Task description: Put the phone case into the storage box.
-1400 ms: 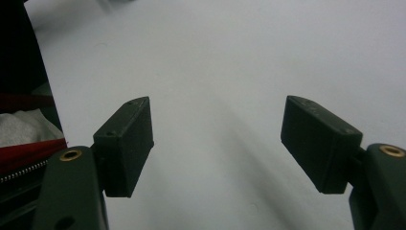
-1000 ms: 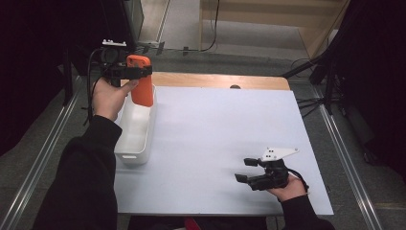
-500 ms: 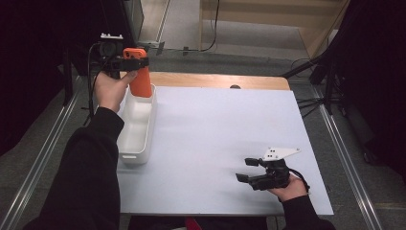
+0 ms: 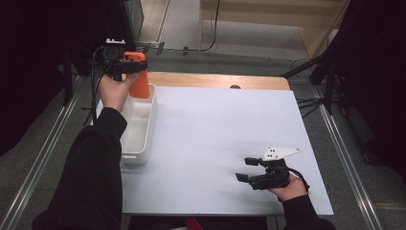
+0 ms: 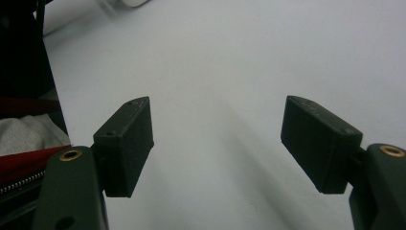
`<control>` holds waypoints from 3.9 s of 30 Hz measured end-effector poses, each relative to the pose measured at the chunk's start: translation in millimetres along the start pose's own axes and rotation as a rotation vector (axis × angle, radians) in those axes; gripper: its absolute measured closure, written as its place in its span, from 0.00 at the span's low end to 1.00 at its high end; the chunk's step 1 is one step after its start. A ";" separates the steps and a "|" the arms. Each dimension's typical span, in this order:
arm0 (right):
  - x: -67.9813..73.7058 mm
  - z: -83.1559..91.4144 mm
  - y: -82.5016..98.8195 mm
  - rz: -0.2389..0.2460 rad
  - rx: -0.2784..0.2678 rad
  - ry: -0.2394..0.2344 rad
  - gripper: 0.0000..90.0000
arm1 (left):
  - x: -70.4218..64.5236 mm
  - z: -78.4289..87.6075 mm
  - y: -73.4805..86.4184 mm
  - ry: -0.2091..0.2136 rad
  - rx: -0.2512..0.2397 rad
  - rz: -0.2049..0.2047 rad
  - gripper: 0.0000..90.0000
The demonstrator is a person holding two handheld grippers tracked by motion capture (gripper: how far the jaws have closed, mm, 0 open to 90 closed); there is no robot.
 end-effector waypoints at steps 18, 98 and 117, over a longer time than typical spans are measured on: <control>2.0 -2.0 -0.1 0.003 0.017 -0.006 0.28 | -0.6 -25.5 21.8 -0.022 0.027 -0.012 0.18; 1.8 -7.3 1.0 -0.002 0.036 -0.012 0.28 | -5.8 -14.9 41.1 0.056 0.078 -0.130 0.09; 3.2 -5.7 3.2 -0.007 0.038 -0.002 0.28 | -34.8 21.0 43.3 0.288 0.113 -0.168 0.10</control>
Point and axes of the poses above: each handheld gripper's, and its own axes: z roughly backward along the jaws, y roughly out of its underside, x roughly to its left, the point moved 2 cm from there along -z, roughly forward along the jaws, and after that the axes turned 10 degrees about -y, right-handed, at the moved point
